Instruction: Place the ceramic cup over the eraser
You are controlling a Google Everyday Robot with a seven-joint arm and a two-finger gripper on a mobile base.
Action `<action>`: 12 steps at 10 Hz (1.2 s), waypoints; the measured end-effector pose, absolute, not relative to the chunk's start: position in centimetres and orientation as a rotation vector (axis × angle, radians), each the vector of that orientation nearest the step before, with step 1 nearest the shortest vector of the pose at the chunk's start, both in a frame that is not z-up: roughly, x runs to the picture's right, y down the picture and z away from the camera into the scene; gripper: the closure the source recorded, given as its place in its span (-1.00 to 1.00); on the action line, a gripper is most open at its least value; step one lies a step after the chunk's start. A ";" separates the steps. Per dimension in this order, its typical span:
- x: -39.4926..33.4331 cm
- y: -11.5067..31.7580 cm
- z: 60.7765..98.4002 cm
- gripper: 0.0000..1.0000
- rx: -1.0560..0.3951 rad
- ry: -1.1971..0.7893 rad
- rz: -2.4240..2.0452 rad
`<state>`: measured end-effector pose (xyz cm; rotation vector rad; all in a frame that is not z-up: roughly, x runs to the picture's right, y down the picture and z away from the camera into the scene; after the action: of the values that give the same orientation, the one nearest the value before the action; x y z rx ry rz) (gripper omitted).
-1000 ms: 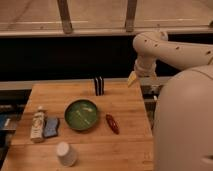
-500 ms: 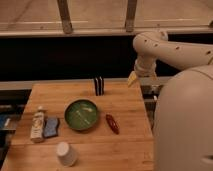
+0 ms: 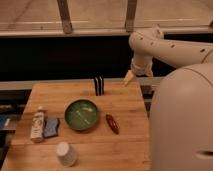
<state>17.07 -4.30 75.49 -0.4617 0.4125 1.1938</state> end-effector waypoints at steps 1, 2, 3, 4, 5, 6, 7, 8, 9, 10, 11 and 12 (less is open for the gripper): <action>16.1 -4.4 75.3 -0.60 -0.470 0.399 1.176; 14.3 -4.6 75.1 -0.60 -0.485 0.372 1.149; 11.9 -4.7 74.9 -0.60 -0.507 0.338 1.113; 10.6 -4.6 74.7 -0.60 -0.526 0.314 1.092; 8.4 -3.8 73.9 -0.60 -0.568 0.277 1.053; 6.7 -3.1 73.2 -0.60 -0.592 0.251 1.022; 5.0 -2.2 72.5 -0.60 -0.608 0.232 0.991; 3.5 -1.2 71.9 -0.60 -0.611 0.222 0.964; 1.9 0.5 71.3 -0.60 -0.622 0.213 0.944; 1.0 2.1 71.2 -0.60 -0.634 0.211 0.936; 0.3 3.4 71.1 -0.60 -0.648 0.208 0.925; -0.5 4.6 71.0 -0.60 -0.662 0.202 0.912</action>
<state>-0.54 4.59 70.99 -0.6618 0.2019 0.9125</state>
